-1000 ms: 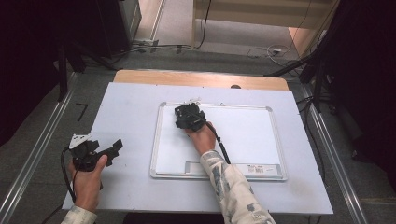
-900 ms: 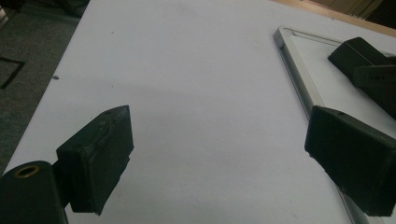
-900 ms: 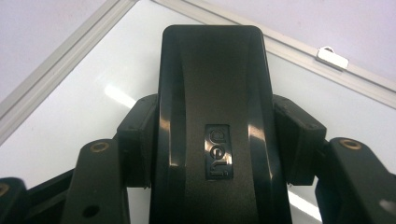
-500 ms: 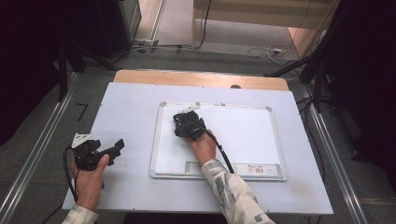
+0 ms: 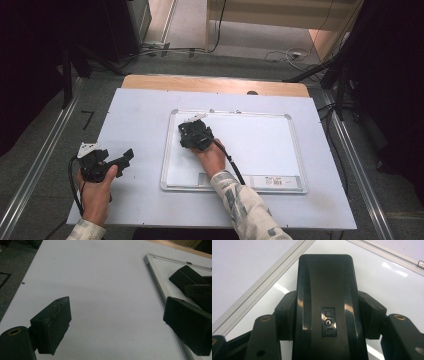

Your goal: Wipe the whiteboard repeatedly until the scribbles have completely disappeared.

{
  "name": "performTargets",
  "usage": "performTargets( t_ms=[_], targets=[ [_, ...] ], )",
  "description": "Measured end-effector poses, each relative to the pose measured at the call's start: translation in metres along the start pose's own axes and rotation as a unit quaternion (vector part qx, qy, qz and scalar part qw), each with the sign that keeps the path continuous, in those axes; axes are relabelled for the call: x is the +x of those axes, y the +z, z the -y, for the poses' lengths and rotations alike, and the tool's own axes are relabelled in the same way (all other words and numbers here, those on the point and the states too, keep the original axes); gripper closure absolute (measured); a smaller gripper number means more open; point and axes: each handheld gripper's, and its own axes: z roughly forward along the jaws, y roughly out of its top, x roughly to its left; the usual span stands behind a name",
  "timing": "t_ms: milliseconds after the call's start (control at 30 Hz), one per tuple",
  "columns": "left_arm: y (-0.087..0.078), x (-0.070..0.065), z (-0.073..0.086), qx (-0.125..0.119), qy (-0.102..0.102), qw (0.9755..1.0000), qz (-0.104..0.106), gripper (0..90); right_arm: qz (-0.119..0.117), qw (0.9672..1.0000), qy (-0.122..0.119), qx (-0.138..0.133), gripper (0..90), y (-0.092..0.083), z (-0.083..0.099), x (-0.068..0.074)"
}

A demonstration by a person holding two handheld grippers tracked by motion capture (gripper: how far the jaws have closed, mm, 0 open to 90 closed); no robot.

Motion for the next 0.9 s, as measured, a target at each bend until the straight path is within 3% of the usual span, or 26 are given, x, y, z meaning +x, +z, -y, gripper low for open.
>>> performTargets(
  t_ms=[467, 700, 900],
  targets=[
    [-0.002, 0.004, 0.001, 0.001, -0.005, 1.0, -0.004, 8.6, 0.018, 0.9995, 0.028, 0.0, 37.4, 0.012, -0.014, -0.03],
    [-0.002, 0.003, 0.001, 0.0, -0.002, 1.0, -0.004, 8.6, 0.028, 0.9993, 0.025, 0.002, 37.4, 0.004, -0.005, -0.032],
    [0.001, 0.001, 0.0, 0.001, 0.0, 1.0, -0.003, 8.5, 0.022, 0.9997, 0.014, 0.004, 37.5, -0.005, 0.004, -0.023]
  ],
)
